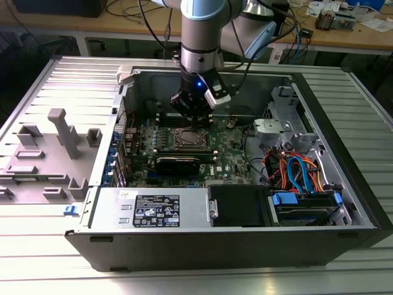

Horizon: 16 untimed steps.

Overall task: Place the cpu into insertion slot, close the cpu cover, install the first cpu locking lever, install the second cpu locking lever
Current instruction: 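Install the first cpu locking lever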

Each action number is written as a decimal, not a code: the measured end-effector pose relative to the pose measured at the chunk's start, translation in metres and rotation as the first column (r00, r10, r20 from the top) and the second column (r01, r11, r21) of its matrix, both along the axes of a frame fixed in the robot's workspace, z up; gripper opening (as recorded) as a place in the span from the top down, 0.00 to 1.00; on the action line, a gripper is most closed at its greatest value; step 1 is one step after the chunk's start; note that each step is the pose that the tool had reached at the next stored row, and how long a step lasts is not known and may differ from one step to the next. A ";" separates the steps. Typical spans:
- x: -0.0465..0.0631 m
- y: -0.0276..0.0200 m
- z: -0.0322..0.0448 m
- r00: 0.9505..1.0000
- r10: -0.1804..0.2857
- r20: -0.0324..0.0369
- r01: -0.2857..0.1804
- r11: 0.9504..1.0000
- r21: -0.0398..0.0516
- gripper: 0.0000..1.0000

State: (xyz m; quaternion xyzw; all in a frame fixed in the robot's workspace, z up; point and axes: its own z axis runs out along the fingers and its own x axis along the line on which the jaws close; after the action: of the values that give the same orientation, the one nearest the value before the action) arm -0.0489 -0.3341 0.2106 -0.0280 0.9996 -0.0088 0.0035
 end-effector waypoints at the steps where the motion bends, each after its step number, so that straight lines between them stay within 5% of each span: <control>1: 0.000 0.0005 0.0000 1.000 0.000 0.000 0.000 1.000 0.000 0.89; 16: 0.004 0.0027 -0.0034 1.000 0.000 0.000 0.000 1.000 -0.003 0.89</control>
State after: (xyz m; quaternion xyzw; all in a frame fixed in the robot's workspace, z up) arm -0.0449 -0.3315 0.2072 -0.0280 0.9996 -0.0102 0.0035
